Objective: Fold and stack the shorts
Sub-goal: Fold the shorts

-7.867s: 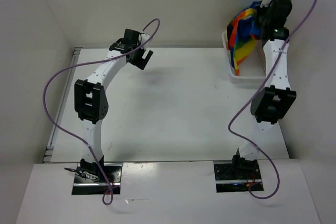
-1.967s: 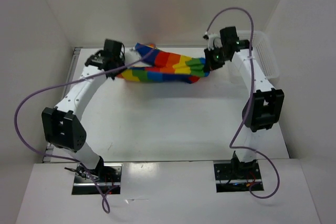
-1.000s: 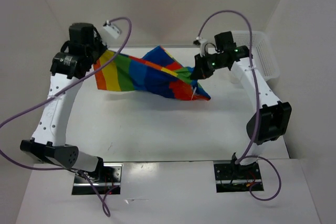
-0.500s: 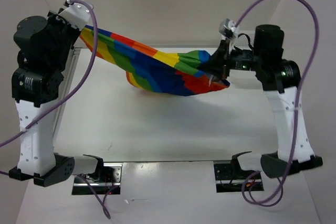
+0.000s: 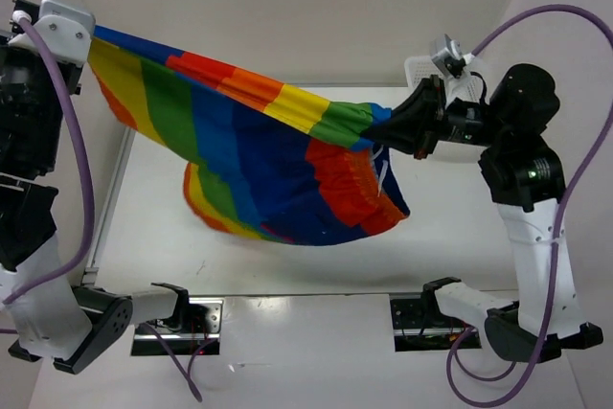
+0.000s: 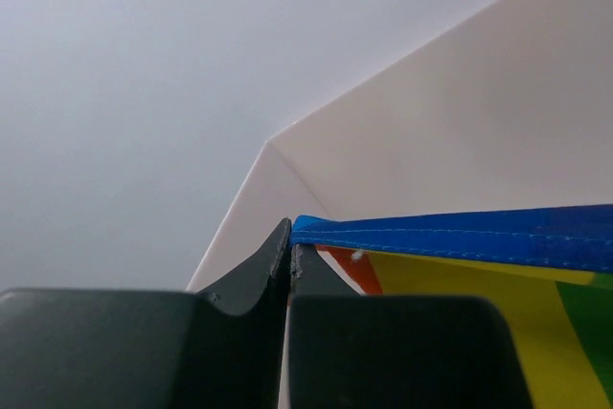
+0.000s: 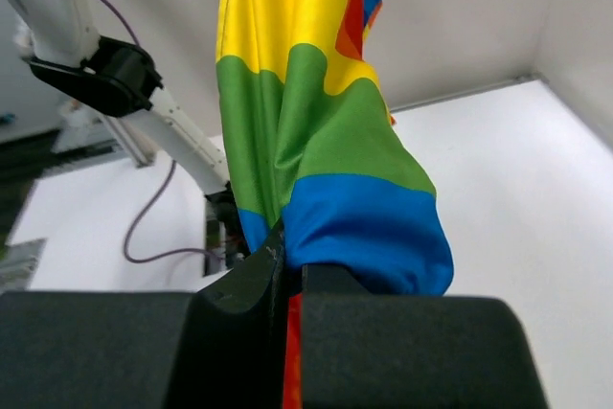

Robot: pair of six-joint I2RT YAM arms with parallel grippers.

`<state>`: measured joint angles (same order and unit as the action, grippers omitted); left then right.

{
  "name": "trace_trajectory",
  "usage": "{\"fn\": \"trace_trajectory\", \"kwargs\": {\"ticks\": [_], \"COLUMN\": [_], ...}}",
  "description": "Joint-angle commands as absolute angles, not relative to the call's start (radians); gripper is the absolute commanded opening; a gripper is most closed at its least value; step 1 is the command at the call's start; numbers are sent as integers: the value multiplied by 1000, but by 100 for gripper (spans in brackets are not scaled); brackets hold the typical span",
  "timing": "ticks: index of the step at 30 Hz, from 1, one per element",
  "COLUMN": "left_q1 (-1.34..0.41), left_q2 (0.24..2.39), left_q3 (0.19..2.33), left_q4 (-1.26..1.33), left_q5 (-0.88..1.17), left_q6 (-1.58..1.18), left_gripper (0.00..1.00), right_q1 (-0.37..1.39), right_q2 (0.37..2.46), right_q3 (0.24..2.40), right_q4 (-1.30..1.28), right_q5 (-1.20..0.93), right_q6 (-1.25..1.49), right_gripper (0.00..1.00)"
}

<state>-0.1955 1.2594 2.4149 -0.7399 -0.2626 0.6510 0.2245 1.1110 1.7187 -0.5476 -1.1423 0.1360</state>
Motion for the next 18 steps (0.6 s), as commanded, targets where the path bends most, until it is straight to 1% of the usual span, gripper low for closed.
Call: {"fn": "trace_trajectory", "kwargs": {"ticks": [1, 6, 7, 10, 11, 12, 13, 15, 16, 17, 18], "left_q1": [-140, -140, -140, -140, -140, -140, -140, -140, -140, -140, -140], "left_q2": [1301, 1495, 1555, 1635, 1685, 1716, 1791, 1889, 2011, 2078, 2145], "left_q3": [2456, 2456, 2456, 2424, 2395, 2385, 2385, 2504, 2581, 2674, 2879], "left_q4": [-555, -636, -637, -649, -619, -603, -591, -606, -656, -685, -710], "left_q5": [-565, -459, -447, -396, -385, -376, -364, -353, -338, -337, -337], "left_q6": [721, 634, 621, 575, 575, 566, 566, 557, 557, 557, 557], "left_gripper": [0, 0, 0, 0, 0, 0, 0, 0, 0, 0, 0], "right_q1": [189, 189, 178, 144, 131, 130, 117, 103, 103, 94, 84], "right_q2": [1129, 1238, 1256, 1342, 1386, 1403, 1416, 1460, 1477, 1497, 1532], "right_q3": [1594, 1499, 1479, 1418, 1402, 1366, 1352, 1341, 1341, 1354, 1355], "right_q4": [-456, -368, -368, -416, -407, -375, -304, -256, -256, -246, -245], "right_q5": [-1215, -1224, -1213, -1172, -1157, -1129, -1105, -1033, -1010, -991, -958], "right_q6": [320, 364, 350, 261, 252, 252, 290, 304, 290, 281, 281], "right_gripper": [0, 0, 0, 0, 0, 0, 0, 0, 0, 0, 0]}}
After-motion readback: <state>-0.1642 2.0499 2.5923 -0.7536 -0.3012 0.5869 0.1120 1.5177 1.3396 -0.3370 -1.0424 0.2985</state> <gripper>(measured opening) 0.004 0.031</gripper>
